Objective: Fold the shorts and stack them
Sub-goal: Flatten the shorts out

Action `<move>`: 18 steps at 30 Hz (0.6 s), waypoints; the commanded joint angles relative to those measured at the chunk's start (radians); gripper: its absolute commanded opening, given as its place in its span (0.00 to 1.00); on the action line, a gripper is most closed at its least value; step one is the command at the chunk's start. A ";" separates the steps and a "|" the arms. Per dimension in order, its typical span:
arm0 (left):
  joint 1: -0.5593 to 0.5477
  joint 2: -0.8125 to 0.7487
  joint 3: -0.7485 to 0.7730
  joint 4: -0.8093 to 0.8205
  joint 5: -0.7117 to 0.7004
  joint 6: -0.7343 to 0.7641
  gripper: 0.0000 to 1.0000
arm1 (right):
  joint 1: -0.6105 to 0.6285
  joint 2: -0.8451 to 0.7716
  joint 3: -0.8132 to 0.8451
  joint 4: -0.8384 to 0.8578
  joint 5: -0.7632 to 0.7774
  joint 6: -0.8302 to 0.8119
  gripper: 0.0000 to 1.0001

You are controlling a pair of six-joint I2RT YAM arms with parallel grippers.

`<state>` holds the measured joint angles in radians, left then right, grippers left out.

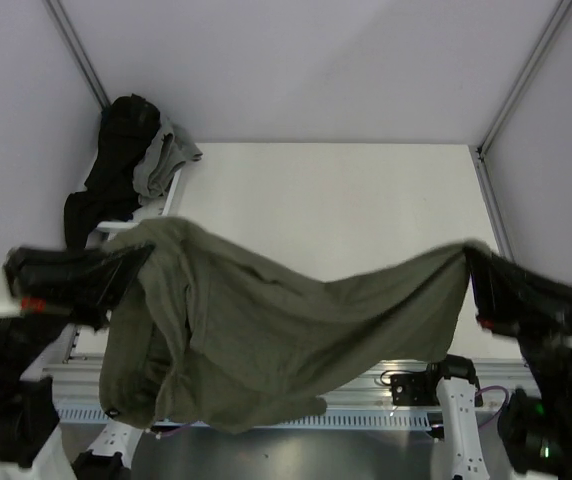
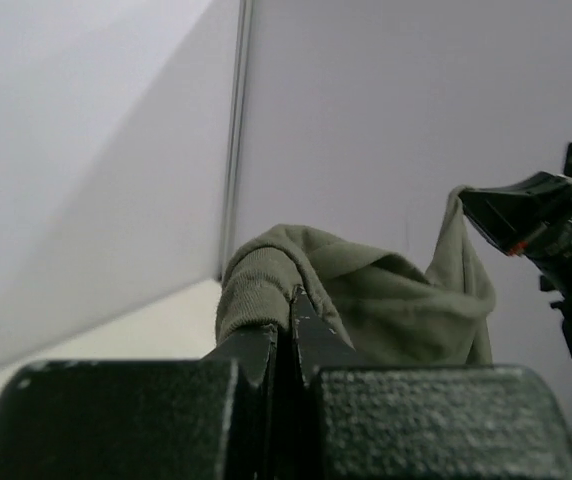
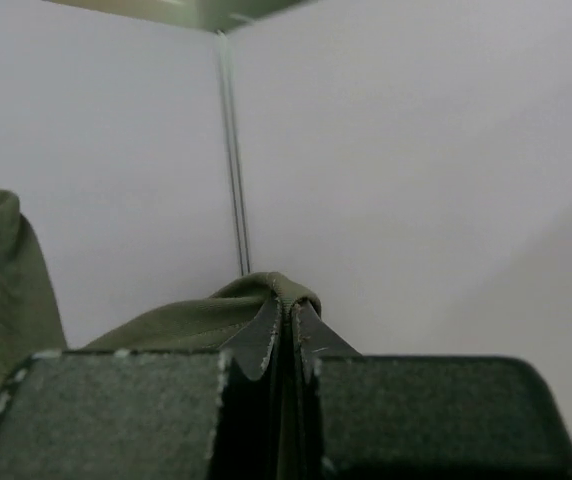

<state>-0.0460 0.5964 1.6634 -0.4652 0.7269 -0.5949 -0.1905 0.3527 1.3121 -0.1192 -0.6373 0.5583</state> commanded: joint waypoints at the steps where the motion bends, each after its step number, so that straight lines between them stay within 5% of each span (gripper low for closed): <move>1: 0.001 0.308 -0.108 0.072 -0.010 -0.049 0.00 | -0.007 0.335 -0.141 0.062 0.004 0.123 0.00; 6: 0.008 0.496 0.033 0.231 0.015 -0.143 0.00 | 0.037 0.584 0.036 0.190 0.001 0.161 0.00; 11: 0.008 0.358 0.113 0.364 -0.049 -0.151 0.00 | 0.146 0.530 0.202 0.176 0.022 0.028 0.00; 14: 0.008 0.249 -0.027 0.424 -0.093 -0.123 0.00 | 0.157 0.423 0.129 0.234 0.013 0.006 0.00; 18: 0.008 0.250 -0.073 0.295 -0.124 -0.059 0.00 | 0.158 0.382 -0.014 0.242 0.047 0.005 0.00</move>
<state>-0.0433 0.8494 1.6001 -0.2359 0.6312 -0.6968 -0.0360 0.7551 1.3552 0.0334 -0.6071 0.5934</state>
